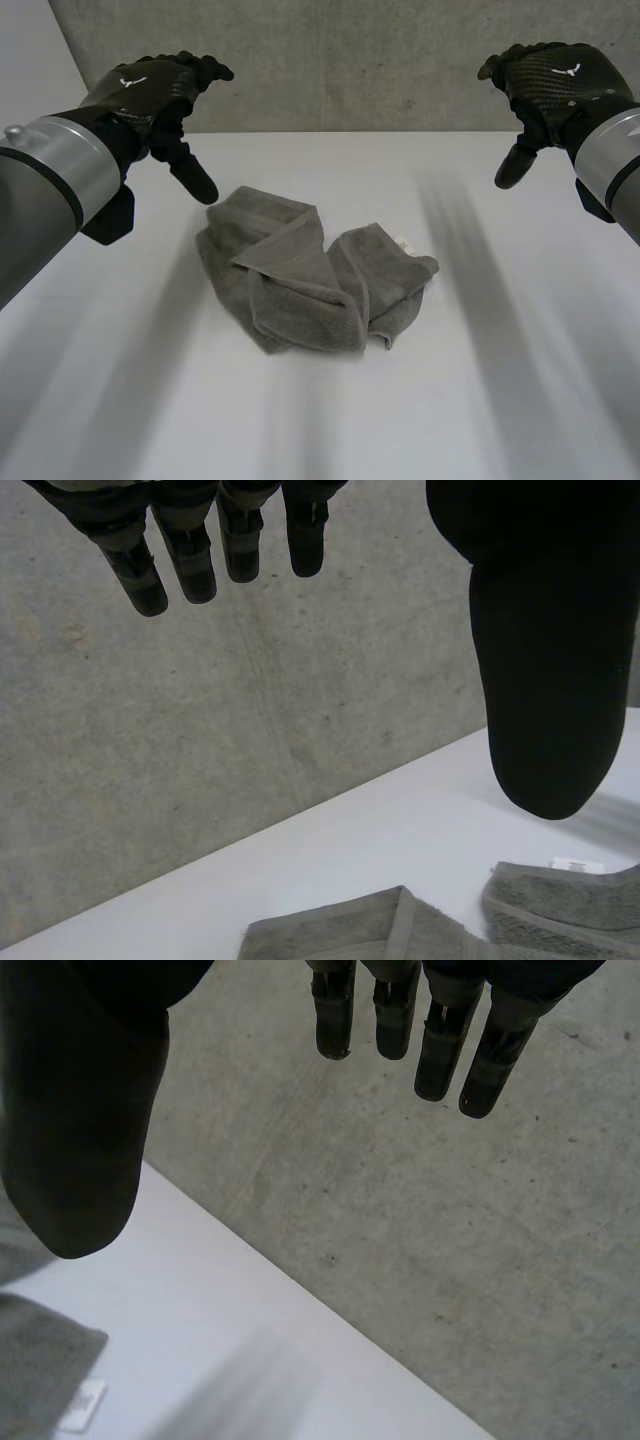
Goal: Fold the laundry
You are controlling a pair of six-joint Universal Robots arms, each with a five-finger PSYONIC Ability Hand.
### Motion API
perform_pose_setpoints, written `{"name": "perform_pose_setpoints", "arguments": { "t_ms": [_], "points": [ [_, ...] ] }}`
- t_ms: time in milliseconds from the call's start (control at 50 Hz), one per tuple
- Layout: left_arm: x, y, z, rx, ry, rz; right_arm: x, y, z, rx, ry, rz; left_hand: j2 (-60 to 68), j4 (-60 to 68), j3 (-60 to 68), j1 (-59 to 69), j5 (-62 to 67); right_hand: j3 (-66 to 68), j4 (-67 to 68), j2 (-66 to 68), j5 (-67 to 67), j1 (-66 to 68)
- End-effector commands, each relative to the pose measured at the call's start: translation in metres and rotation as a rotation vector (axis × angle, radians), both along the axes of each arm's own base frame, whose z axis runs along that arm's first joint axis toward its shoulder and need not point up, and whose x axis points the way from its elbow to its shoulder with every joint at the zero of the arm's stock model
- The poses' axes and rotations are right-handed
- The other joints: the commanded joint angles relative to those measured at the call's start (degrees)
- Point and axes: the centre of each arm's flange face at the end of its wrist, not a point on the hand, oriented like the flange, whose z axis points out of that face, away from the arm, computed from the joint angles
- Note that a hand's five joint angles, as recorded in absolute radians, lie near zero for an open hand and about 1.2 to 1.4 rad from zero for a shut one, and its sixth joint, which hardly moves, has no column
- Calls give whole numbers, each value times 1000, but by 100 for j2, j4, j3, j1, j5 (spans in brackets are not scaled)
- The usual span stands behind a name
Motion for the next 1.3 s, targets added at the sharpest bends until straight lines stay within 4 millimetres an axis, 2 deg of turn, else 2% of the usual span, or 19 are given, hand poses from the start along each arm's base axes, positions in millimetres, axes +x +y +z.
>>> {"name": "perform_pose_setpoints", "arguments": {
  "t_ms": [20, 80, 120, 140, 180, 200, 220, 280, 300, 340, 380, 400, 500, 540, 620, 700, 860, 1080, 1300],
  "points": [
    [4, -11, -7, -7, -36, 17, 2, -6, -11, -17, 103, 7, 116, 113, 119, 92, -66, -375, -444, -397, -338, -322],
    [4, -13, -12, -4, -64, 15, 6, -10, -19, -18, 147, 29, 116, 113, 119, 92, -66, -375, -444, -397, -338, -322],
    [-1, -20, -31, 11, -149, 3, 8, -11, -24, -17, 177, 54, 116, 113, 119, 92, -66, -375, -444, -397, -338, -322],
    [-1, -20, -31, 12, -149, 3, 11, -12, -30, -14, 209, 83, 116, 113, 119, 92, -66, -375, -444, -397, -338, -322],
    [-4, -27, -51, 28, -240, -13, 13, -13, -39, -9, 250, 118, 65, 63, 69, 41, -117, -375, -444, -397, -338, -322],
    [-4, -27, -51, 28, -241, -13, 16, -14, -47, -8, 285, 156, 65, 63, 69, 41, -117, -375, -444, -397, -338, -322],
    [-6, -31, -61, 38, -280, -23, 19, -14, -56, -2, 319, 195, 65, 63, 69, 41, -117, -375, -444, -397, -338, -322],
    [-9, -36, -82, 63, -350, -41, 22, -14, -66, 9, 345, 229, 48, 46, 52, 25, -134, -375, -444, -397, -338, -322],
    [-9, -36, -82, 63, -350, -41, 24, -14, -75, 22, 363, 262, 48, 46, 52, 24, -134, -375, -444, -397, -338, -322],
    [-11, -41, -101, 90, -408, -58, 26, -14, -84, 36, 375, 289, 48, 46, 52, 24, -134, -375, -444, -397, -338, -322],
    [-12, -43, -109, 100, -430, -66, 31, -15, -99, 64, 369, 349, 48, 46, 52, 24, -134, -375, -444, -397, -338, -322],
    [-13, -45, -117, 108, -446, -72, 31, -15, -99, 64, 369, 349, 48, 46, 52, 24, -134, -375, -444, -397, -338, -322],
    [-20, -52, -134, 89, -437, -114, 41, -20, -118, 81, 345, 434, 98, 96, 102, 74, -84, -375, -444, -397, -338, -322],
    [-23, -53, -141, 77, -427, -136, 49, -29, -131, 73, 342, 450, 149, 146, 152, 125, -33, -375, -444, -397, -338, -322],
    [-31, -56, -158, 14, -392, -186, 56, -43, -140, 58, 327, 449, 267, 264, 270, 243, 85, -375, -444, -397, -338, -322],
    [-36, -56, -167, -32, -370, -221, 76, -58, -149, 68, 253, 477, 284, 281, 287, 260, 102, -375, -444, -397, -338, -322],
    [-41, -58, -187, -29, -362, -256, 97, -87, -165, 125, 98, 477, 368, 366, 371, 344, 186, -375, -444, -397, -338, -322],
    [-43, -64, -203, -6, -369, -260, 112, -99, -193, 244, 42, 518, 1090, 1088, 1094, 1066, 908, -98, -167, -120, -61, -45],
    [-45, -68, -213, 3, -372, -257, 128, -91, -211, 285, 39, 545, 1998, 1995, 2001, 1974, 1816, 758, 689, 736, 795, 811]
  ]
}}
